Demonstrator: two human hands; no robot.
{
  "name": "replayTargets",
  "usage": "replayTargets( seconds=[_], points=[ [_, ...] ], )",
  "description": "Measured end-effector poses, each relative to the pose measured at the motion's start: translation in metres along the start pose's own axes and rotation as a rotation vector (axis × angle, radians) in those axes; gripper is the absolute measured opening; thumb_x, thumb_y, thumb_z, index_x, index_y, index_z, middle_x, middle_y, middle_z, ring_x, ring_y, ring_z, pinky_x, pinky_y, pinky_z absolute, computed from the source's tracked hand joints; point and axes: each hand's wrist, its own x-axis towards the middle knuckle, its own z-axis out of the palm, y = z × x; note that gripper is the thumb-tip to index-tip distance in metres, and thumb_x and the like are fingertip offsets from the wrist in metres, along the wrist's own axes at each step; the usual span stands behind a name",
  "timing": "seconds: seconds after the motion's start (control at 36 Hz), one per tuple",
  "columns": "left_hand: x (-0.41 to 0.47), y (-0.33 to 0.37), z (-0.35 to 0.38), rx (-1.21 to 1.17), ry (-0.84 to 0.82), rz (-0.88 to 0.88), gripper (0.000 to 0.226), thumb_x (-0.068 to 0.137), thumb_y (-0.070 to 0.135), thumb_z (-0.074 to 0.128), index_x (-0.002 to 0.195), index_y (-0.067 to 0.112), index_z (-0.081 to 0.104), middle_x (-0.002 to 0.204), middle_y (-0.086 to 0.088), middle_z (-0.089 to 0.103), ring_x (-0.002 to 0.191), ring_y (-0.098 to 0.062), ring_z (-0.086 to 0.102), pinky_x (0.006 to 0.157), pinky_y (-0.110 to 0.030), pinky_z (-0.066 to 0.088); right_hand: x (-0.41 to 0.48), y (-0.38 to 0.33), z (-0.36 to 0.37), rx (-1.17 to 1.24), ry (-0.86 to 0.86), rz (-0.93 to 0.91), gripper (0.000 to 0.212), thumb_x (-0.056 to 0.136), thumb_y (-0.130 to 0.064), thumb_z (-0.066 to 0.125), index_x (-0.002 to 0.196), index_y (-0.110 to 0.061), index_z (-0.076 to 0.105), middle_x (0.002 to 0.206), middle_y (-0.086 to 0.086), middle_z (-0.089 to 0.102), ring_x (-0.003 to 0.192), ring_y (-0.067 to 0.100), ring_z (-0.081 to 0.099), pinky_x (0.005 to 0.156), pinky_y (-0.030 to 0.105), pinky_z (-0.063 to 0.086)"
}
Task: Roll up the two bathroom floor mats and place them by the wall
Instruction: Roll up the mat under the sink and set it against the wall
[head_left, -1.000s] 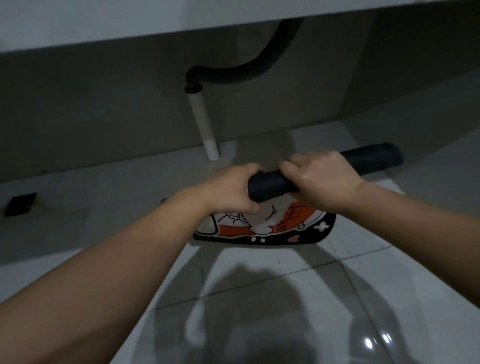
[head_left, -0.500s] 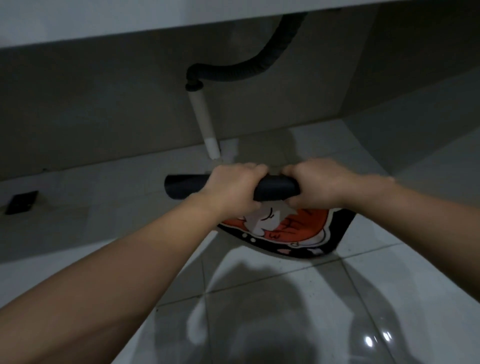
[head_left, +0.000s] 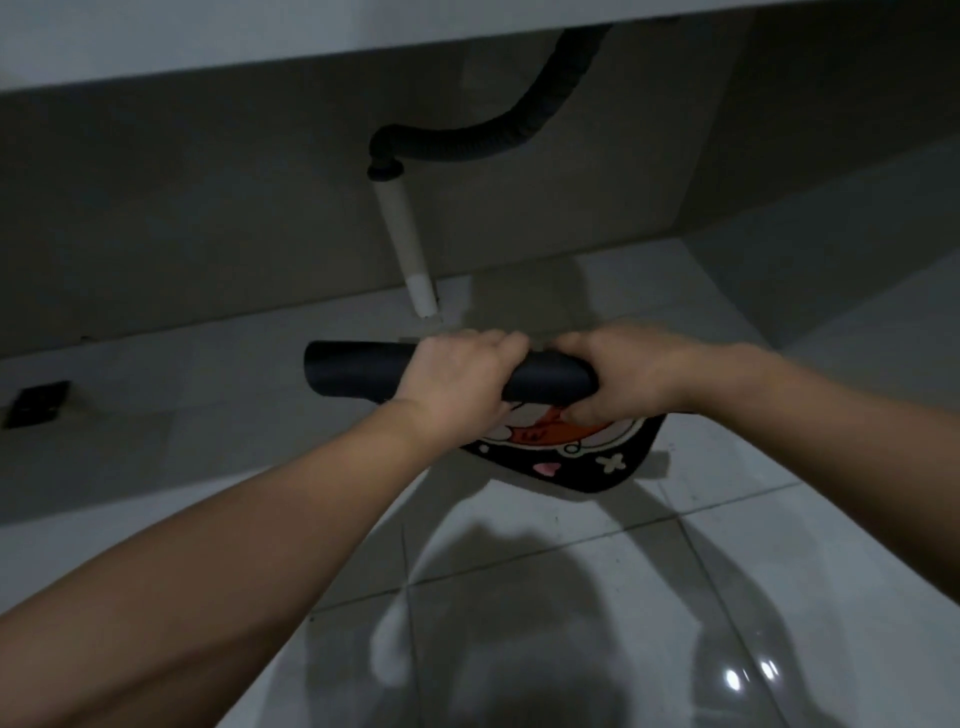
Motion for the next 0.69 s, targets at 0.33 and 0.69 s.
replayTargets(
  seconds=[0.33, 0.69],
  points=[
    [0.006, -0.008, 0.0, -0.467, -0.461, -0.261, 0.037, 0.057, 0.049, 0.074, 0.079, 0.031, 0.049, 0.071, 0.008, 0.057, 0.067, -0.016, 0.058, 0.055, -0.026, 0.042, -0.011, 0.007, 0.024, -0.582, 0.528, -0.338, 0.05, 0.067, -0.029, 0.074, 0.109, -0.008, 0.058, 0.08, 0.011, 0.063, 0.063, 0.032, 0.061, 0.052, 0.035, 0.044],
    [0.001, 0.001, 0.002, 0.025, -0.081, -0.044, 0.035, 0.068, 0.038, 0.067, 0.095, 0.024, 0.05, 0.089, 0.002, 0.063, 0.076, -0.023, 0.06, 0.053, -0.03, 0.026, 0.003, 0.001, 0.007, -0.122, 0.1, -0.048, 0.043, 0.058, -0.061, 0.061, 0.091, -0.036, 0.051, 0.074, -0.01, 0.057, 0.068, 0.017, 0.056, 0.052, 0.027, 0.033]
  ],
)
